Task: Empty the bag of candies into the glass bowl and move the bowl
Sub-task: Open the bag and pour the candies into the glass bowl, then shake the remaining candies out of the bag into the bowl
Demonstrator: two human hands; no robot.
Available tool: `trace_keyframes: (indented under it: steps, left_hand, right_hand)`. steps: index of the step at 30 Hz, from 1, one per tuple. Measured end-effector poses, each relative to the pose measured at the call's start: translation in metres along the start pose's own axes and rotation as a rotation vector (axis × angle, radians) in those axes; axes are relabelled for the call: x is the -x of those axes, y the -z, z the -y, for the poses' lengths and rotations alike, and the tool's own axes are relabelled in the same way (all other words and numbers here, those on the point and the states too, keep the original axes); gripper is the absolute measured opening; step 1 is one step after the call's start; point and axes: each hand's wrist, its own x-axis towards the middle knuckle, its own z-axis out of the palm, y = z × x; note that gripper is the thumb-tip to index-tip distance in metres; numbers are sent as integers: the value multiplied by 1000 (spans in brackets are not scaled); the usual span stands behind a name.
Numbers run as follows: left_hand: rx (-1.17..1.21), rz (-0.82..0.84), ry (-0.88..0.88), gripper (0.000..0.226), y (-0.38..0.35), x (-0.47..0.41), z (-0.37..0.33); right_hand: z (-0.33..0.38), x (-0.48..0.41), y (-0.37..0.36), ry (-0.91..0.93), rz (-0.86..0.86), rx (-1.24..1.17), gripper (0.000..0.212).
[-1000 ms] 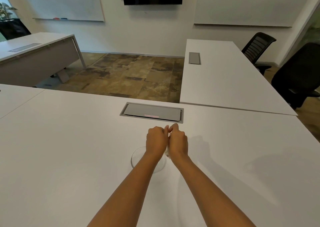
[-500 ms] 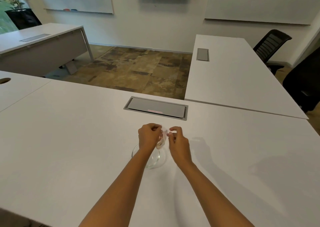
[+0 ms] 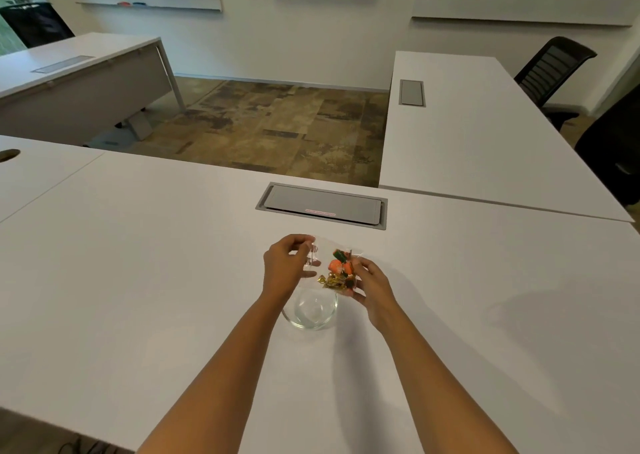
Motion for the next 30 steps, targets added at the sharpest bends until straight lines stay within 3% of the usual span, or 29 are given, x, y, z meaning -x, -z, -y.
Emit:
trace_keyframes:
  steps: [5, 9, 19, 30]
  left_hand:
    - [151, 17, 223, 27, 14, -5, 27]
    - [230, 34, 355, 30, 18, -6, 51]
    - [190, -19, 464, 41, 11, -20, 85]
    - [100, -50, 565, 43, 3, -19, 97]
  right_hand:
    - [1, 2, 1, 94, -84, 139, 13]
    - [-2, 3, -1, 140, -199, 310, 19]
    - [-3, 12, -24, 352, -316, 697, 19]
    - [4, 23, -38, 543, -285, 1055, 20]
